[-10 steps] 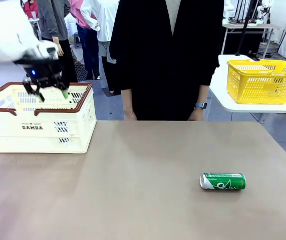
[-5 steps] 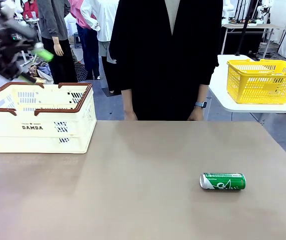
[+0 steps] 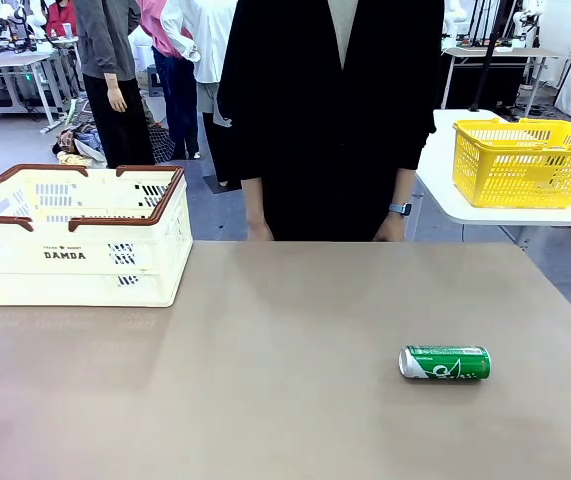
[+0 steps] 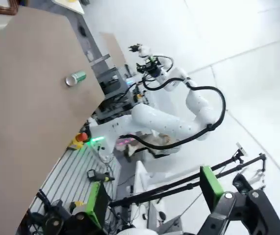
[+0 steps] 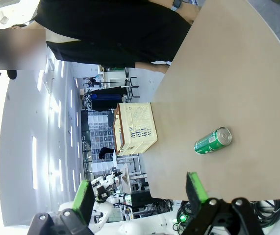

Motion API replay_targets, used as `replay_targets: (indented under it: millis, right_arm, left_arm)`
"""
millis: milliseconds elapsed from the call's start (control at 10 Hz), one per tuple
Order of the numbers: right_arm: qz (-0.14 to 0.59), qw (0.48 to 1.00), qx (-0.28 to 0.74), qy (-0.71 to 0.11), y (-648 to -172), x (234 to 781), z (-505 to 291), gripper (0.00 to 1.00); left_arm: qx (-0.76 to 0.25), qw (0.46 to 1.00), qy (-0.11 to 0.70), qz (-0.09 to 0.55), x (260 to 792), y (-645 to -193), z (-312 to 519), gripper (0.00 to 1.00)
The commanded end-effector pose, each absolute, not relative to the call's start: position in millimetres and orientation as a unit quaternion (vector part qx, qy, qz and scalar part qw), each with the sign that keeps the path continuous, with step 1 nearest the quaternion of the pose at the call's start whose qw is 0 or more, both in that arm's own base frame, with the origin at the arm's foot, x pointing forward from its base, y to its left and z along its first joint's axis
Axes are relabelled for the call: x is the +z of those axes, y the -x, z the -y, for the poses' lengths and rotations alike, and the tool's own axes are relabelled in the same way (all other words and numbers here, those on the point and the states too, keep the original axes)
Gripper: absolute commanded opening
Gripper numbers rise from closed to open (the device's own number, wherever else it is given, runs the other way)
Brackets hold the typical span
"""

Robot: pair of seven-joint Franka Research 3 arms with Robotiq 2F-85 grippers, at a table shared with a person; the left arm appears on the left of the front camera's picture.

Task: Place the drinks into the Shopping basket.
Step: Pick up one drink and place it into the Shopping basket.

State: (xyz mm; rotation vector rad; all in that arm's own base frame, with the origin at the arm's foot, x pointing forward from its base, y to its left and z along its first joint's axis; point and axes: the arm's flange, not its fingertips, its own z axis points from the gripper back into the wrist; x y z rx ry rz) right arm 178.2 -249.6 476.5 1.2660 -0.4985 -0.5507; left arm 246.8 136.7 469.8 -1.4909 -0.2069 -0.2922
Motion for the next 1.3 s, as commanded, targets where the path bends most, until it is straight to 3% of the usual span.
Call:
replay_targets:
  millis: [0, 1200]
  right_arm:
    - [0.242, 0.736, -0.242, -0.583, -179.8, 478.7, 249.6, 1.00]
    - [0.242, 0.736, -0.242, -0.583, -179.8, 478.7, 249.6, 1.00]
  left_arm:
    - [-0.144, 0.736, 0.653, 0.107, 493.6, -244.5, -118.5, 1.00]
    - [-0.144, 0.736, 0.653, 0.107, 493.6, -244.5, -118.5, 1.00]
